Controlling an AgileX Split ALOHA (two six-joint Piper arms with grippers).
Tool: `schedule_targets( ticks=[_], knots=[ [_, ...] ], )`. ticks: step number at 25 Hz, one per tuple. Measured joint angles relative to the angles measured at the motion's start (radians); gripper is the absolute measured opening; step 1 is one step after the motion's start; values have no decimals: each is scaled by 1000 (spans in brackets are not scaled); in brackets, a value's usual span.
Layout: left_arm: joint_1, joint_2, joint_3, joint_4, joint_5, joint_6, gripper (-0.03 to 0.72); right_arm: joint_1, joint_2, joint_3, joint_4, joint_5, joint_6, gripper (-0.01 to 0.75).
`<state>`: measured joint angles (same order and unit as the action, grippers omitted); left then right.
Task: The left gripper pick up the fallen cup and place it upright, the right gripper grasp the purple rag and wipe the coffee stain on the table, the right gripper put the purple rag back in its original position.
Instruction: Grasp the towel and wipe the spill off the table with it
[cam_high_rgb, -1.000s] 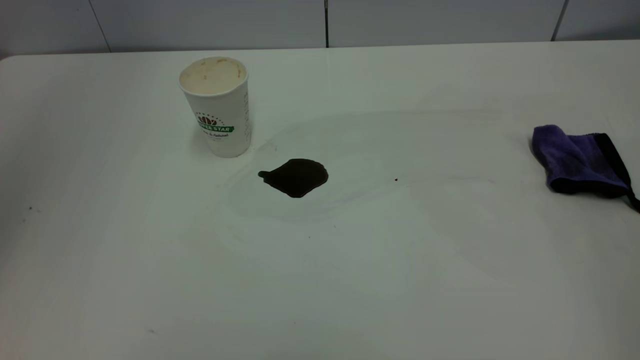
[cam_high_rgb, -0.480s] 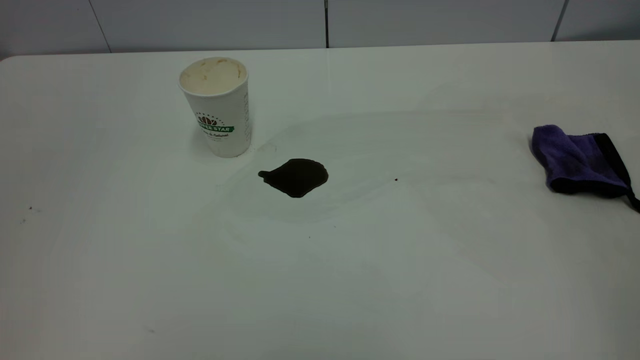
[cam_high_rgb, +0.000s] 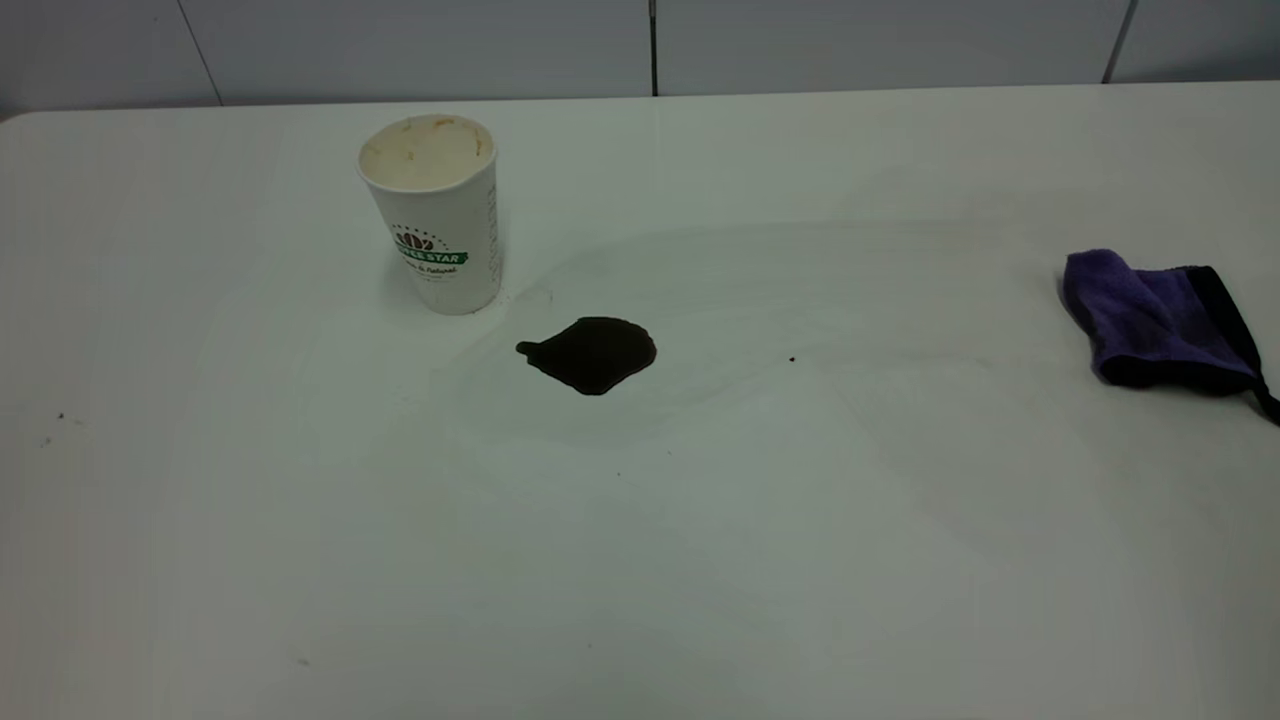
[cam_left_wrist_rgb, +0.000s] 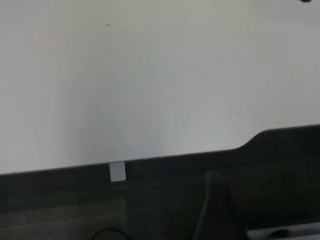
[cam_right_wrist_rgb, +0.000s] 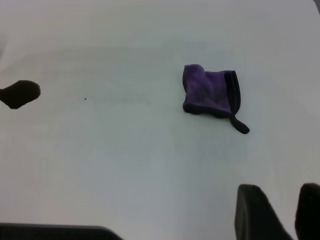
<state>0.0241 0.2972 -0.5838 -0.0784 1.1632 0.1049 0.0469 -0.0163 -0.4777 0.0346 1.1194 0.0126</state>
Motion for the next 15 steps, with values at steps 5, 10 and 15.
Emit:
schedule_targets(
  ticks=[5,10,15],
  knots=[
    [6,-105,82,8,-49,-8,536,0,0,0,0,0,0,239],
    [6,-192,92,50,-53,-48,536,0,0,0,0,0,0,239],
    [6,-268,97,90,-48,-92,536,0,0,0,0,0,0,239]
  ],
)
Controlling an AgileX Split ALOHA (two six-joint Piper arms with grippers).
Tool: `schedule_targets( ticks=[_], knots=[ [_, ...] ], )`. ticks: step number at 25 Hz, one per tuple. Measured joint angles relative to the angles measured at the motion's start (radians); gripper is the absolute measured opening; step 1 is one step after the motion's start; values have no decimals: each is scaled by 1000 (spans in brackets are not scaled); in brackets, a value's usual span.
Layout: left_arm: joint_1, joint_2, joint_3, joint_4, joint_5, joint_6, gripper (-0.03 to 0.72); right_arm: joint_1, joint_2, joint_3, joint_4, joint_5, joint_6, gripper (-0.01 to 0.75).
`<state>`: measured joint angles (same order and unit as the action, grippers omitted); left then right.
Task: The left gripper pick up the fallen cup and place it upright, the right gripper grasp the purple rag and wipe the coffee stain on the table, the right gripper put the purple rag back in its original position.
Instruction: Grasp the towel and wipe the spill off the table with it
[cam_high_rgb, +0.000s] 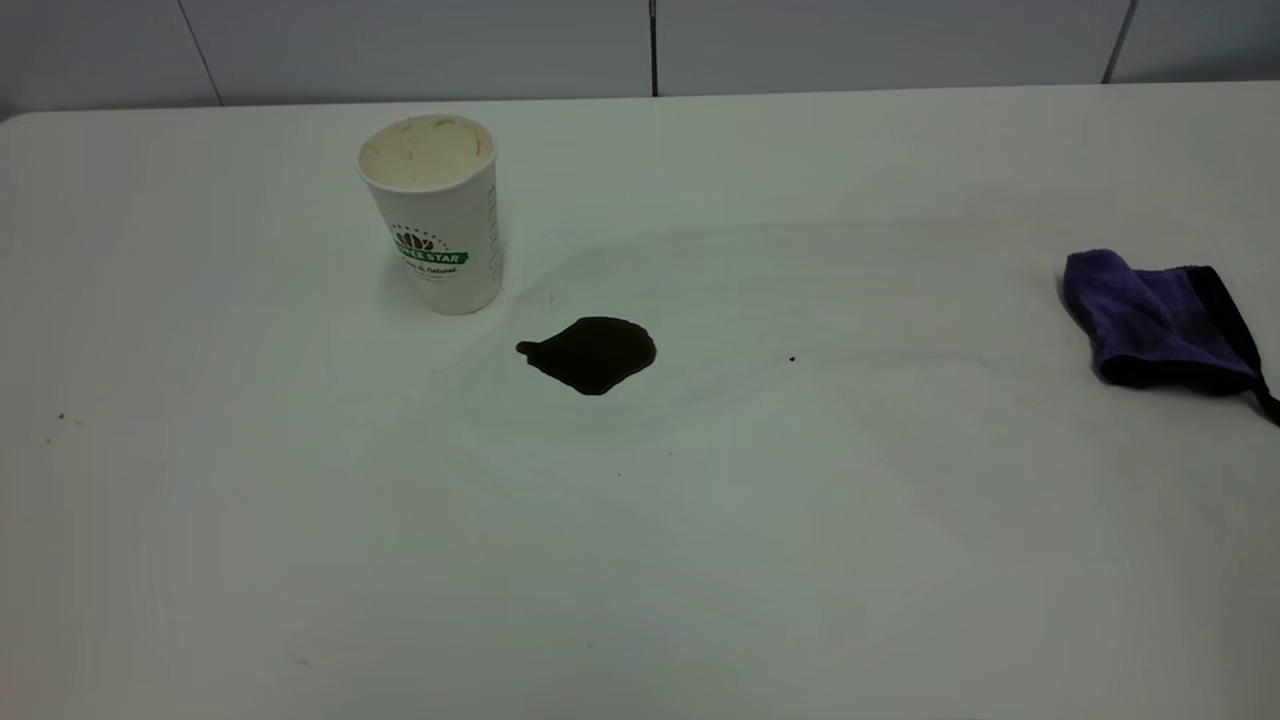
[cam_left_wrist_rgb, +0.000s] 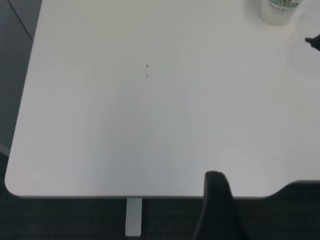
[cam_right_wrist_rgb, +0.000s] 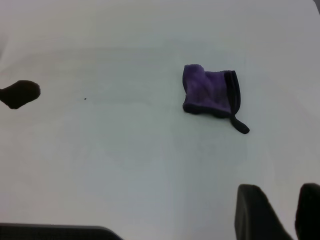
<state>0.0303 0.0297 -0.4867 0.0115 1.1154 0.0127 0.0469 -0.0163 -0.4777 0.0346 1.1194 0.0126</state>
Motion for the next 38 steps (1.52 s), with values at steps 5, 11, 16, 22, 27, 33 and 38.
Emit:
schedule_targets(
  ticks=[5,11,16,22,27,33,38],
  knots=[
    [0,-41,0,4,0,-1,536,0,0,0,0,0,0,239],
    [0,-49,0,4,0,-1,536,0,0,0,0,0,0,239],
    [0,-49,1,4,0,-1,536,0,0,0,0,0,0,239],
    [0,-49,1,5,0,-2,536,0,0,0,0,0,0,239],
    [0,-49,1,5,0,-2,536,0,0,0,0,0,0,239],
    [0,-49,1,5,0,-2,536,0,0,0,0,0,5,239],
    [0,-49,1,5,0,-2,536,0,52,-31,-14,-28,36,331]
  ],
)
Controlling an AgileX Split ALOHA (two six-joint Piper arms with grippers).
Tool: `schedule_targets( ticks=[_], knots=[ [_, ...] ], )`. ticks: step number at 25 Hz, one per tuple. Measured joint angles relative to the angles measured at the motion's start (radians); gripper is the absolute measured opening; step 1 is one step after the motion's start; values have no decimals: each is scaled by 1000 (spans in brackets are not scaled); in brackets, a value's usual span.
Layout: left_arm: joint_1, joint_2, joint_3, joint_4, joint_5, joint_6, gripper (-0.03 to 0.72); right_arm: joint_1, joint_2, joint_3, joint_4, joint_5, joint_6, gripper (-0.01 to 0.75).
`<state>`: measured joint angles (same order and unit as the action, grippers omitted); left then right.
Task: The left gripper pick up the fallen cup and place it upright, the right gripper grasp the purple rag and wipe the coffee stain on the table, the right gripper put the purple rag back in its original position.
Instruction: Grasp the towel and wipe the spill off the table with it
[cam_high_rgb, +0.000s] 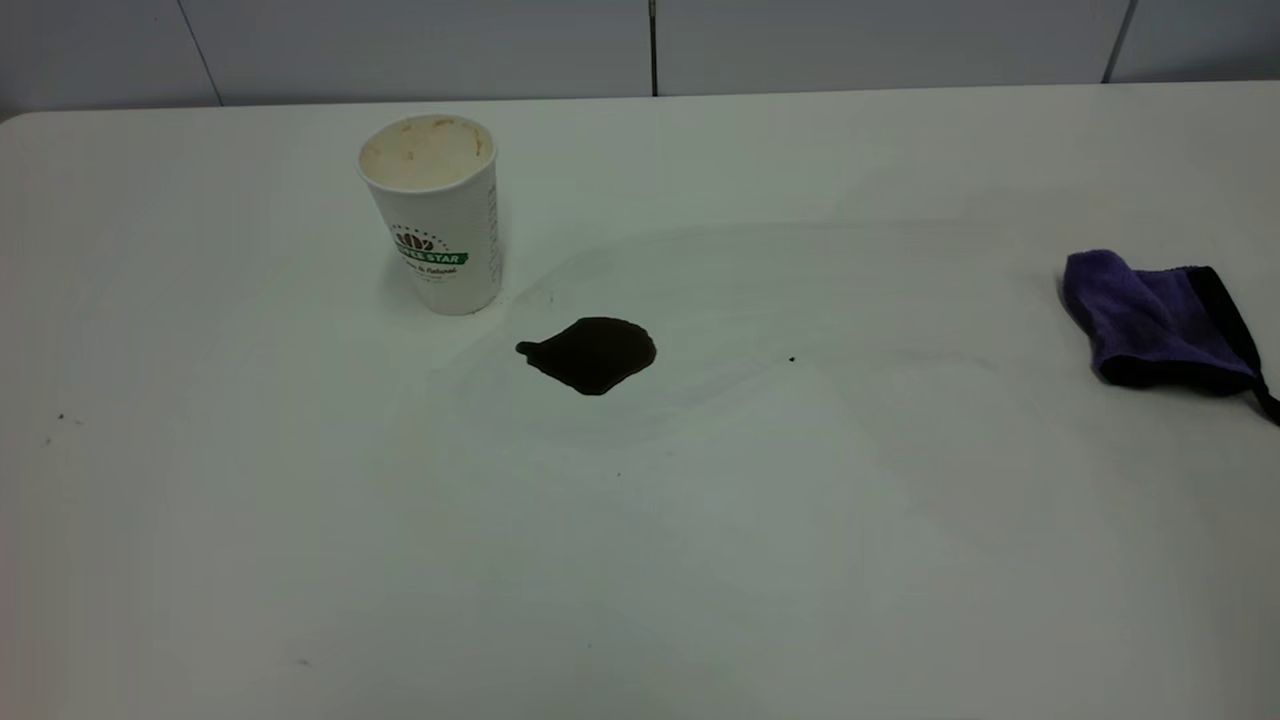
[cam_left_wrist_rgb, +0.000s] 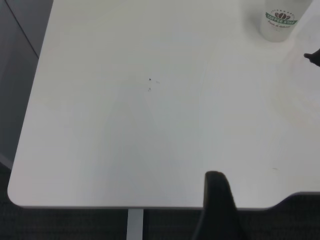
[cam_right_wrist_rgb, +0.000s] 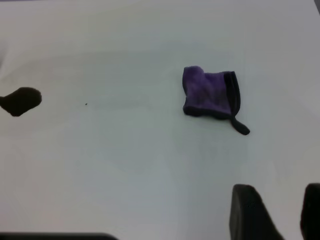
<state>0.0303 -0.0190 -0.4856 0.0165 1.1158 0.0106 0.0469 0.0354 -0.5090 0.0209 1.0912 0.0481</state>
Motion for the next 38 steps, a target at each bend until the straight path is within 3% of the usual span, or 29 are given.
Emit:
schedule_targets(
  ticks=[5,8,23,30,38],
  knots=[
    [0,0,0,0,0,0,536,0,288,-102,-75,-130,21,618],
    [0,0,0,0,0,0,536,0,522,-156,-103,-233,26,713],
    [0,0,0,1,0,0,536,0,1667,-485,-160,-629,27,724],
    [0,0,0,1,0,0,536,0,2021,-678,-162,-645,26,721],
    [0,0,0,1,0,0,536,-9,2222,-838,-162,-636,25,712]
  ],
)
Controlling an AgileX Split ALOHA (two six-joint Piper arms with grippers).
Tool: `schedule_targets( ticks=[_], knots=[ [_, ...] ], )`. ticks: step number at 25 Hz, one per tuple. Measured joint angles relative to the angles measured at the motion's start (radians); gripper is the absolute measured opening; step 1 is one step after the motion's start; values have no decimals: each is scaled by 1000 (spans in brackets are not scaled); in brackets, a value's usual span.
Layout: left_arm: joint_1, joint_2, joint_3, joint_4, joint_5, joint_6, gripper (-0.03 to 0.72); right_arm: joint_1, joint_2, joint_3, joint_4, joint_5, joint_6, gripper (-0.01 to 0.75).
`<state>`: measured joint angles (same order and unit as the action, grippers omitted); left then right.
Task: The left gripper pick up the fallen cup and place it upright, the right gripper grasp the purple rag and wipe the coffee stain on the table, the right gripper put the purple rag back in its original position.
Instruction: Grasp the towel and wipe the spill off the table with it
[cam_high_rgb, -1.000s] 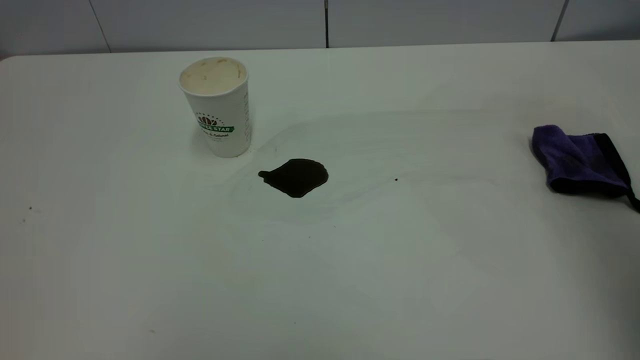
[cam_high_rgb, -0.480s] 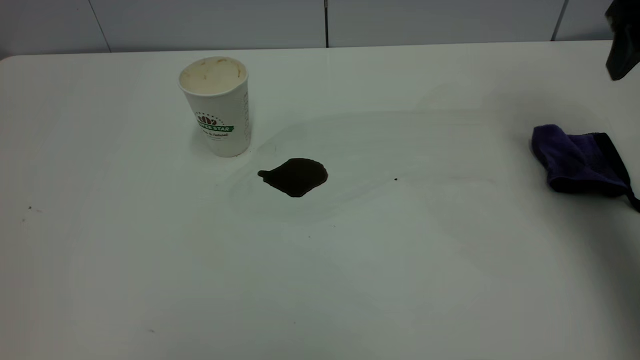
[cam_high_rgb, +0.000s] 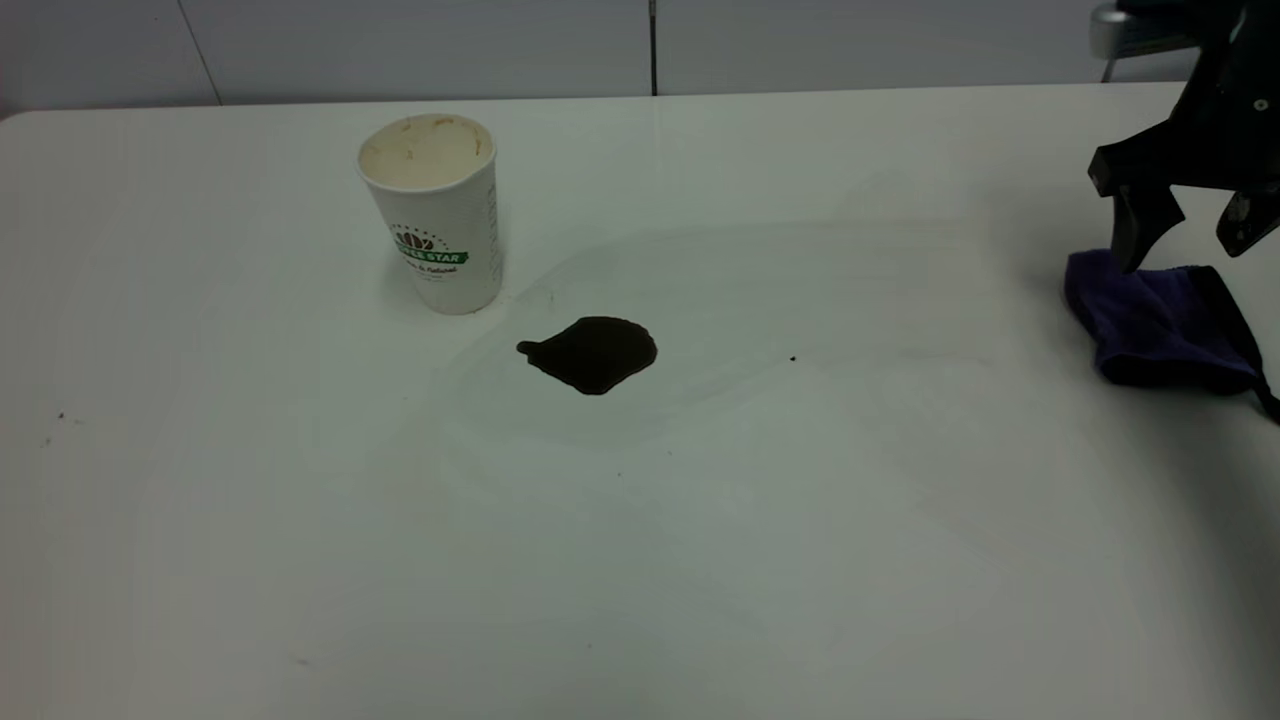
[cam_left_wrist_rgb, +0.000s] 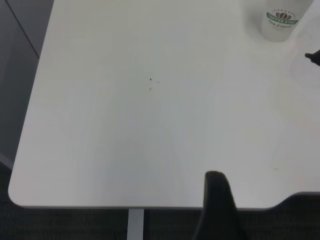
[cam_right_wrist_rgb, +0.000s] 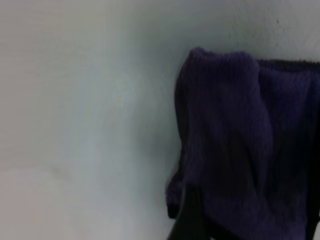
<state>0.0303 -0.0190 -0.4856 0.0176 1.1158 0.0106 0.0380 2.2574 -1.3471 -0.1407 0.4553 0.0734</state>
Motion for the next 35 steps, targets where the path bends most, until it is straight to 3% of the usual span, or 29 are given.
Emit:
schedule_targets(
  ticks=[8,12,15,20,21,24,29,35],
  knots=[
    [0,0,0,0,0,0,536,-45,134,-74,2,-6,0,699],
    [0,0,0,0,0,0,536,-56,185,-101,2,-7,-1,655],
    [0,0,0,0,0,0,536,-59,203,-110,32,-7,-1,532],
    [0,0,0,0,0,0,536,-57,212,-118,141,15,-61,117],
    [0,0,0,0,0,0,536,-56,212,-119,171,19,-94,84],
    [0,0,0,0,0,0,536,-40,203,-119,298,49,-221,65],
    [0,0,0,0,0,0,536,64,175,-132,555,120,-417,65],
    [0,0,0,0,0,0,536,211,174,-239,598,170,-426,64]
  ],
)
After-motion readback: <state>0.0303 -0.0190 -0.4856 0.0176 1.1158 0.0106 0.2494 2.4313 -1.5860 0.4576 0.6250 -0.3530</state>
